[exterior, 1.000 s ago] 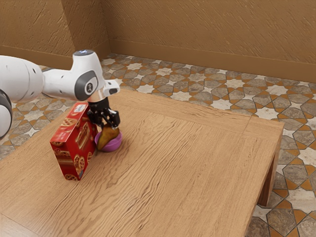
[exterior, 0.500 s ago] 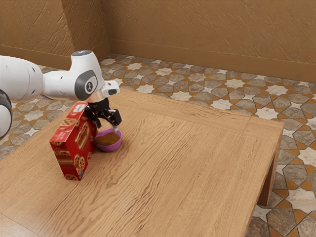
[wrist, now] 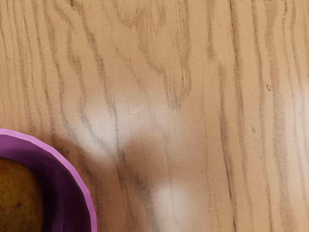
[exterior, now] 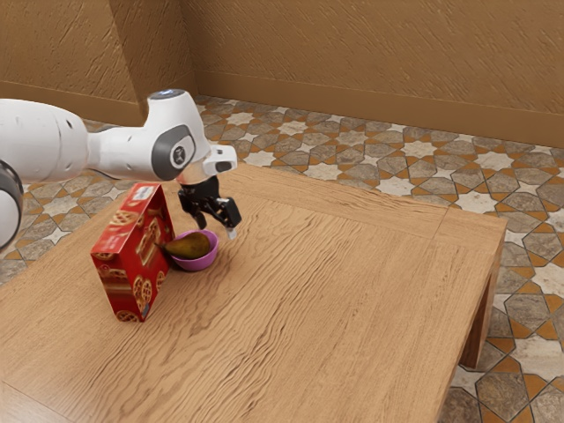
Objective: Place the pear in the bowl.
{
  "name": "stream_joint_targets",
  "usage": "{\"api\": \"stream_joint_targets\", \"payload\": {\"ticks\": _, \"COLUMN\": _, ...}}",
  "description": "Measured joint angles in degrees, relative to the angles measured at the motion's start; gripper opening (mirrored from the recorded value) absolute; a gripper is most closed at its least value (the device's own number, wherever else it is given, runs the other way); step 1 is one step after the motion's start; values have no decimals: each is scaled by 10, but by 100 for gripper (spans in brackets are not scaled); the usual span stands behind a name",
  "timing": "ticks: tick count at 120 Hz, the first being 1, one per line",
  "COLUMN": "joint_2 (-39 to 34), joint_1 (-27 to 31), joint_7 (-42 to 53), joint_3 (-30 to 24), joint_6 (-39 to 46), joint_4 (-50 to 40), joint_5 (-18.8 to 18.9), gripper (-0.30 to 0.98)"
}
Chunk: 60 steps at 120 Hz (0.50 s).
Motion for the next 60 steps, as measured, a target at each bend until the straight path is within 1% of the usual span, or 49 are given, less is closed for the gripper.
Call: {"api": "stream_joint_targets", "payload": {"ticks": 60, "joint_2": 0, "joint_1": 0, "joint_7": 17, "joint_3": -8, "joint_6": 2, "joint_4": -2, "joint_5": -1, "gripper": 69}}
